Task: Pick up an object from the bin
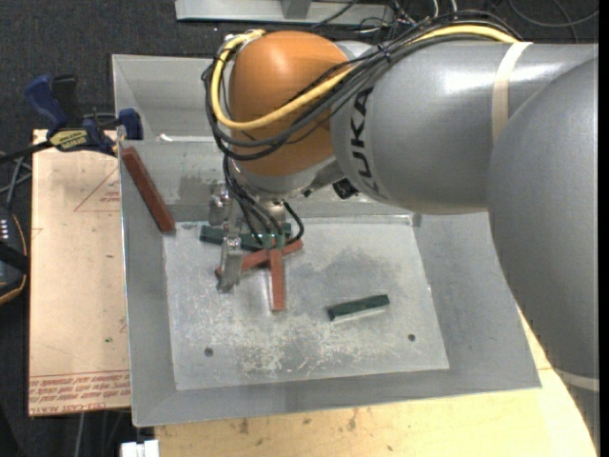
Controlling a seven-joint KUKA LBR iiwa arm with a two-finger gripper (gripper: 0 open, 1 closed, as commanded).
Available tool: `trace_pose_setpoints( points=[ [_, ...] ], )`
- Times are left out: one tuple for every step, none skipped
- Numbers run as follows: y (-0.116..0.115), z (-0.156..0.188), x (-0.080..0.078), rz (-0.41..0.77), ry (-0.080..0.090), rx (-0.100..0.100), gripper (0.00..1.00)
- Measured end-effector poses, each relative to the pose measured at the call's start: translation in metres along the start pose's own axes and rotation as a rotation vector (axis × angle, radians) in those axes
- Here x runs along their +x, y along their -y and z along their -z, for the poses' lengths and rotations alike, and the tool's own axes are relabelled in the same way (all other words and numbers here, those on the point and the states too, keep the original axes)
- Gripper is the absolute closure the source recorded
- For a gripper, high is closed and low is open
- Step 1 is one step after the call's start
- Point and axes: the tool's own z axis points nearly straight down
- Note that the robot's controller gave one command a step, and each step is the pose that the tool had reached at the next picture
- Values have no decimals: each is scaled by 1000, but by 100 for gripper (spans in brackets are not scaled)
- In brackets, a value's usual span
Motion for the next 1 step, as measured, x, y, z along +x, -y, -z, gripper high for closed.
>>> trace_pose_setpoints(
  points=[
    [1,5,-2,-4,8,-1,0]
  ],
)
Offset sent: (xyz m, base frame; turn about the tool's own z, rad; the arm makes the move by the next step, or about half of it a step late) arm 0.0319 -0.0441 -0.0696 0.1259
